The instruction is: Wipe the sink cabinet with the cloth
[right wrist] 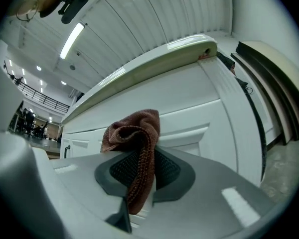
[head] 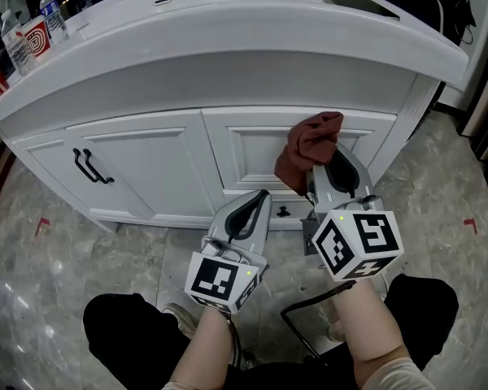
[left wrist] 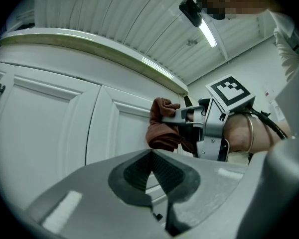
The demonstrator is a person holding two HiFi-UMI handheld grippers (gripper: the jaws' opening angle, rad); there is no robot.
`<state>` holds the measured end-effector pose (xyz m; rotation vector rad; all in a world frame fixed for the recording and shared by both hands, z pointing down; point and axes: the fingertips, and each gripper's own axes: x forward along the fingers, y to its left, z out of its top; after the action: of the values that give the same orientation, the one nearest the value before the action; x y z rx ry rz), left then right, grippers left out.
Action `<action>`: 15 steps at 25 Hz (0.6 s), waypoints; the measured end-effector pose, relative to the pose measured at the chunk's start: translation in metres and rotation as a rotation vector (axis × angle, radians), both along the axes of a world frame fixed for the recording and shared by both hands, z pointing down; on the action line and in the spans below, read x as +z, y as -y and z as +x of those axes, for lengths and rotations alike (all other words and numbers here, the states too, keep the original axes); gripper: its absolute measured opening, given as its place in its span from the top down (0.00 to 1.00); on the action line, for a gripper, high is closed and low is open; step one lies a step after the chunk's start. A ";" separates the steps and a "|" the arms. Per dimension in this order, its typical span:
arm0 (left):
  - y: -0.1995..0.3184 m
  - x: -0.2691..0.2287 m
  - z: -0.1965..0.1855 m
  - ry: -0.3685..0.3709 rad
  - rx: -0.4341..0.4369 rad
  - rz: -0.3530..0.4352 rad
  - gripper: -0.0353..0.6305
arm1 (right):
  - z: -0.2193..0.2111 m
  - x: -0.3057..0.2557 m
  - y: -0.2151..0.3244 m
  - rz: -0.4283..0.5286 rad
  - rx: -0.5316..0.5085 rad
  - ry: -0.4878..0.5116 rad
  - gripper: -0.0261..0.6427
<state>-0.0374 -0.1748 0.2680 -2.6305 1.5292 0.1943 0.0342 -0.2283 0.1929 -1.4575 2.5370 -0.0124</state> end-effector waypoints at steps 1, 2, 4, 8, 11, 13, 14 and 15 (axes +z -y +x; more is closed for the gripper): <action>0.000 0.000 0.005 0.000 0.005 -0.001 0.95 | 0.009 0.000 0.001 0.001 0.016 0.003 0.82; -0.001 0.000 0.009 0.001 0.011 -0.001 0.95 | 0.018 -0.001 0.001 0.000 0.032 0.007 0.82; -0.002 0.002 0.018 0.004 0.021 -0.003 0.95 | 0.035 0.000 0.003 -0.005 0.066 0.017 0.83; -0.003 0.002 0.033 0.012 0.042 -0.008 0.95 | 0.069 0.000 0.006 -0.023 0.141 0.027 0.83; -0.004 0.000 0.040 0.002 0.048 -0.008 0.95 | 0.082 -0.001 0.005 -0.034 0.155 0.040 0.82; -0.004 -0.001 0.046 -0.002 0.057 -0.008 0.95 | 0.091 -0.002 0.003 -0.034 0.178 0.049 0.82; -0.005 -0.001 0.049 -0.001 0.063 -0.007 0.95 | 0.097 -0.002 0.003 -0.035 0.197 0.054 0.83; -0.005 -0.001 0.051 -0.001 0.068 -0.006 0.95 | 0.104 -0.001 0.002 -0.040 0.216 0.062 0.83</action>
<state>0.0138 -0.1699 0.2672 -2.6896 1.4442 0.1970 0.1380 -0.2308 0.1920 -1.7112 2.3304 -0.0734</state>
